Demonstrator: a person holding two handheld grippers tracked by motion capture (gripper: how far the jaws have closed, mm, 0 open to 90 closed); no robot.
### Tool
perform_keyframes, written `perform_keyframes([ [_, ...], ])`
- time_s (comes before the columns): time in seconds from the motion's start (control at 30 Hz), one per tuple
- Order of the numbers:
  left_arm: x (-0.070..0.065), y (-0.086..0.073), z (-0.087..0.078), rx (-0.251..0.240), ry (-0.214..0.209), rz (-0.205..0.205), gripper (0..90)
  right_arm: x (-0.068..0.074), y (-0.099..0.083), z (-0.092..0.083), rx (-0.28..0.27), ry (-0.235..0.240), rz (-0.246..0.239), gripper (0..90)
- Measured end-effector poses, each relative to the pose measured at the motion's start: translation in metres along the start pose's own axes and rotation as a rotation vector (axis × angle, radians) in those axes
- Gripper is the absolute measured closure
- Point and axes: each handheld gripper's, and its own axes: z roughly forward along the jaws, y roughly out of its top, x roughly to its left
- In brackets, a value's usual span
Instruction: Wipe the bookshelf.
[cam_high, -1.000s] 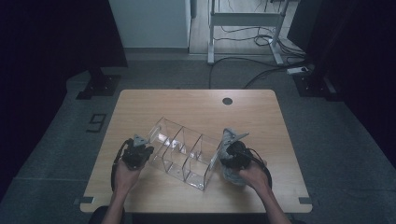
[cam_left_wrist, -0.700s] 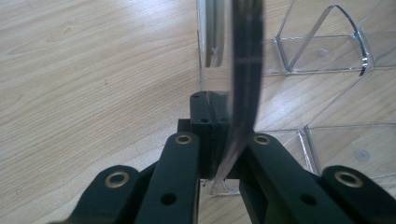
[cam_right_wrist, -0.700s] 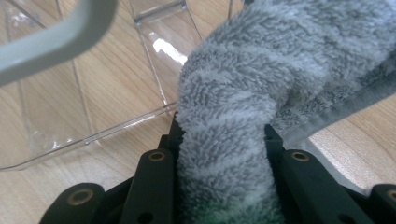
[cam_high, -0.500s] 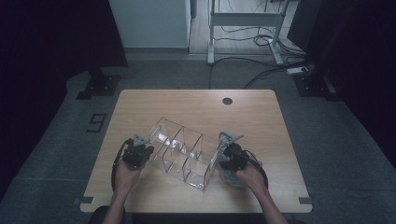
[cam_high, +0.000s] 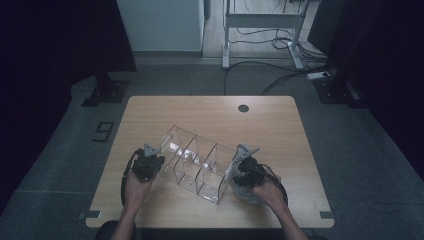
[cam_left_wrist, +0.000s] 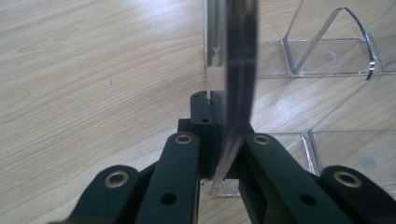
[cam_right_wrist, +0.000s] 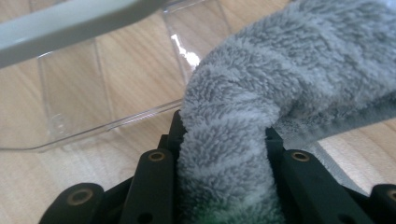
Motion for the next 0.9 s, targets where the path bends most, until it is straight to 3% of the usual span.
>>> perform_keyframes([
  [0.9,-0.001,0.0,0.0,0.003,0.011,-0.01,87.3,0.055,-0.018,-0.012,0.006,0.11,-0.112,67.0],
])
